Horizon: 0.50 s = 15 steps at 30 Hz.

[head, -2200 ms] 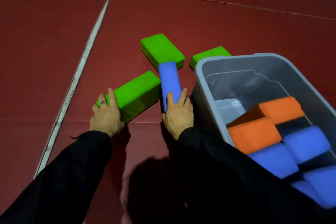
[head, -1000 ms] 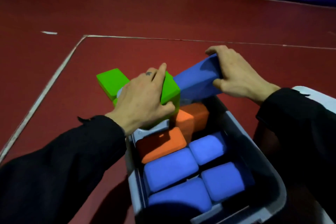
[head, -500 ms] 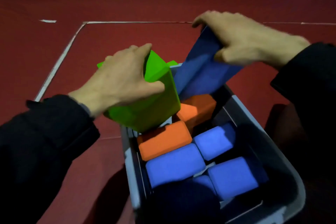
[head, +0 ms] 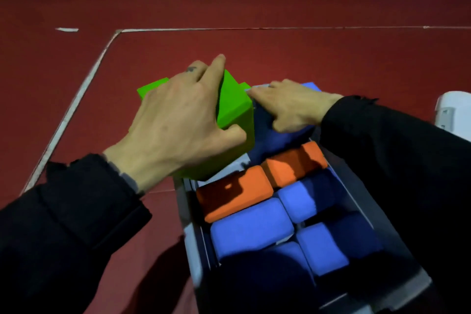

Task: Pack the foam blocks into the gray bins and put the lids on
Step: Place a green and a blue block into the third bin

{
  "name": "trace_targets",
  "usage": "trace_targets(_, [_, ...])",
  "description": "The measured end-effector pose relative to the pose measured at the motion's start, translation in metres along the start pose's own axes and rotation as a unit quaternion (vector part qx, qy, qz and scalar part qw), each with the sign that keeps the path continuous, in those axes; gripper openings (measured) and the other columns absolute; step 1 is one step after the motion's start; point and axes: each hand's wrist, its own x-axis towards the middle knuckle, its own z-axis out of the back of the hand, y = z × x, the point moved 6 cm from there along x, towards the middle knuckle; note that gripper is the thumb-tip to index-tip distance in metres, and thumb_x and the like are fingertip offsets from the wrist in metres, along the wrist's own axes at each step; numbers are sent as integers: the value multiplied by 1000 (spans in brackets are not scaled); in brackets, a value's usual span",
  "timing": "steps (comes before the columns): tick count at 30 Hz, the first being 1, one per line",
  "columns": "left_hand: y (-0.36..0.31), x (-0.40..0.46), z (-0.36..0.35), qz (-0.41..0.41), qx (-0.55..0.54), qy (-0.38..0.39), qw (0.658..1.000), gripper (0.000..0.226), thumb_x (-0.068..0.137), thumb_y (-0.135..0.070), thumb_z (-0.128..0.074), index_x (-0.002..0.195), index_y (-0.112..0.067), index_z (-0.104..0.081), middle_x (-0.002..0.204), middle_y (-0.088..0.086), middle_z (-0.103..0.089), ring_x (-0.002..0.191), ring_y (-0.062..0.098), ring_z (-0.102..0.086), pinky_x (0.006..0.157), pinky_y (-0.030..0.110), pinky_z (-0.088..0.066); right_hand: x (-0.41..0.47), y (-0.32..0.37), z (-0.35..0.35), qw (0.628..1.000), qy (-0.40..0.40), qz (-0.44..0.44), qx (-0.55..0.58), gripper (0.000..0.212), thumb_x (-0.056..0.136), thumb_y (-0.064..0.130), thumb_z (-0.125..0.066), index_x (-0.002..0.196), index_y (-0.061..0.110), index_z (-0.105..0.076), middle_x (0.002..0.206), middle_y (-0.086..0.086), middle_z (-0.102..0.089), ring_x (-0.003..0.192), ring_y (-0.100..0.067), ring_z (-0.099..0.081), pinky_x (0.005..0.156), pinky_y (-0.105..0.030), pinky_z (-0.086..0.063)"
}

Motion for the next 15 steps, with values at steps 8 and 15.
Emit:
trace_targets(8, [-2,27,-13,4,13,27,1000,104,67,-66,-54,155,-16,-29,135,10,-55,115,41,-59,84,48,-49,6,19,-62,997,-9,31,67,63,64,47,-66,121,23,-50,114,2,-58,116,-30,-55,97,-42,-38])
trace_targets(15, [9,44,-18,-1,31,16,999,105,61,-68,-49,152,-18,-31,134,12,-53,113,46,-60,86,57,-52,22,-25,-79,983,-22,-72,169,74,85,56,-35,157,37,-34,163,6,-37,155,-20,-24,123,-63,-5])
